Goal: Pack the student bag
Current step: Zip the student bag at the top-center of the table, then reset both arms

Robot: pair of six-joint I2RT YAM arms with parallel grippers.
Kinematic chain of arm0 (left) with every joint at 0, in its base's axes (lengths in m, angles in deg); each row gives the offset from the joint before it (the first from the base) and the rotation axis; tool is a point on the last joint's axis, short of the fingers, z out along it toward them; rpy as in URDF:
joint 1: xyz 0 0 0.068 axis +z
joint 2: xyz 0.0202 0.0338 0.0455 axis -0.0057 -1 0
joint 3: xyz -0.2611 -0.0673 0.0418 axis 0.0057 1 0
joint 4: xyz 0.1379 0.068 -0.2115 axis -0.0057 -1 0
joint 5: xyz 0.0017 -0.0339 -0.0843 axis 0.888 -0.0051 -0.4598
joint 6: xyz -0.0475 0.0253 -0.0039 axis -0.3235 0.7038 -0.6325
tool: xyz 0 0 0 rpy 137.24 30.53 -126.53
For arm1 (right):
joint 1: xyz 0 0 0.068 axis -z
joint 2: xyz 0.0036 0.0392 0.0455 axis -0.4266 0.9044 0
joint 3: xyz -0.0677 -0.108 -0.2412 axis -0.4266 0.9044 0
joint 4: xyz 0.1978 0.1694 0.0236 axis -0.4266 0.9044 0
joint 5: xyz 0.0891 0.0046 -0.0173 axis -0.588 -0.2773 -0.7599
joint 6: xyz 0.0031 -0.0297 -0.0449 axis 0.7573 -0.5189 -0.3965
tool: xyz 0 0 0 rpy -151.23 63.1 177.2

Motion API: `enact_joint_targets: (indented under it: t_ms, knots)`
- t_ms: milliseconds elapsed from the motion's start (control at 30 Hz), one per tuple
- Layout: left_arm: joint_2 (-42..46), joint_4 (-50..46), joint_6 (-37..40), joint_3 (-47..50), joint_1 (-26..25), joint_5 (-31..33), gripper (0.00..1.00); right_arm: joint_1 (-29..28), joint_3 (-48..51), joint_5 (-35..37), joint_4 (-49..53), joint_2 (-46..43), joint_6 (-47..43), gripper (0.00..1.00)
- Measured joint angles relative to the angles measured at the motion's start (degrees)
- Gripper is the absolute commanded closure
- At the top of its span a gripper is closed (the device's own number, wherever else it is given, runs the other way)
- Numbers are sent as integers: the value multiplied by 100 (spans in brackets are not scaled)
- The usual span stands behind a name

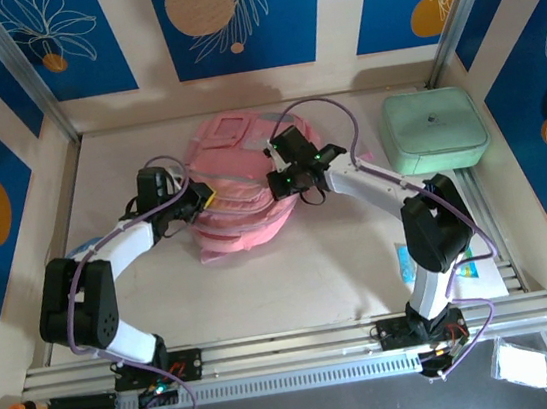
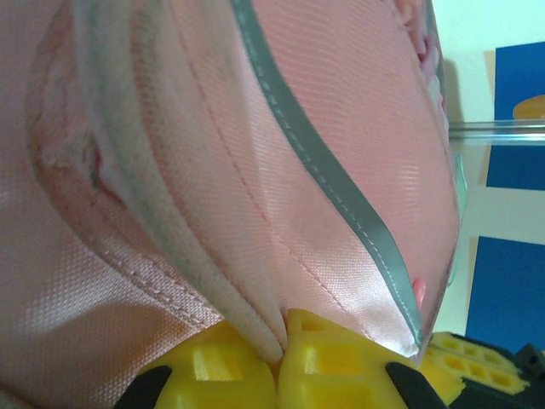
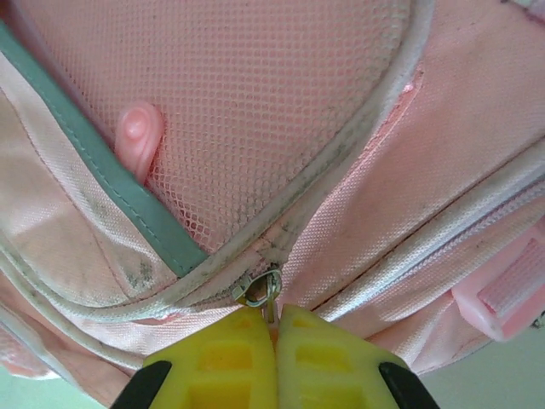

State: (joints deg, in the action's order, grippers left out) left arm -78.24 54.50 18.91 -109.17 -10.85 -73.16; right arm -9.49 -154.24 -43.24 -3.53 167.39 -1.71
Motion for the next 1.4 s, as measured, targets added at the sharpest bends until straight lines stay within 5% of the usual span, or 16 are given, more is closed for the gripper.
enact_joint_targets:
  t_ms: [133,233,367,433,567,667,733,767,1000,1167,1400]
  knots:
    - [0,-15,166,-20,-26,-48,97,138,-111,-238,177,76,195,100]
    - [20,-92,350,-22,-37,-52,65,168,-109,-273,227,76,284,100]
    - [271,-527,697,-24,15,267,45,446,136,-116,210,-125,299,99]
    - [490,-831,925,-55,24,586,35,623,251,-55,247,-282,310,86]
    - [1043,-1399,1419,-173,28,1495,15,719,400,302,297,-804,317,42]
    - [1495,-1626,1775,-192,28,2258,2,621,553,667,153,-1399,291,22]
    - [1755,-1722,2046,-192,31,2817,0,597,780,957,-103,-1834,291,2]
    - [1869,-1746,2179,-190,33,3115,0,647,975,1147,-280,-2090,293,1]
    - [2470,-1119,3075,568,61,4972,0,1467,2601,2103,-1528,-3180,299,1]
    - [2465,160,4096,1818,72,6227,0,1996,3740,2612,-2350,-3272,273,1]
    - [1611,1921,5316,2490,175,6561,1,2664,4704,2546,-3143,-3215,136,1]
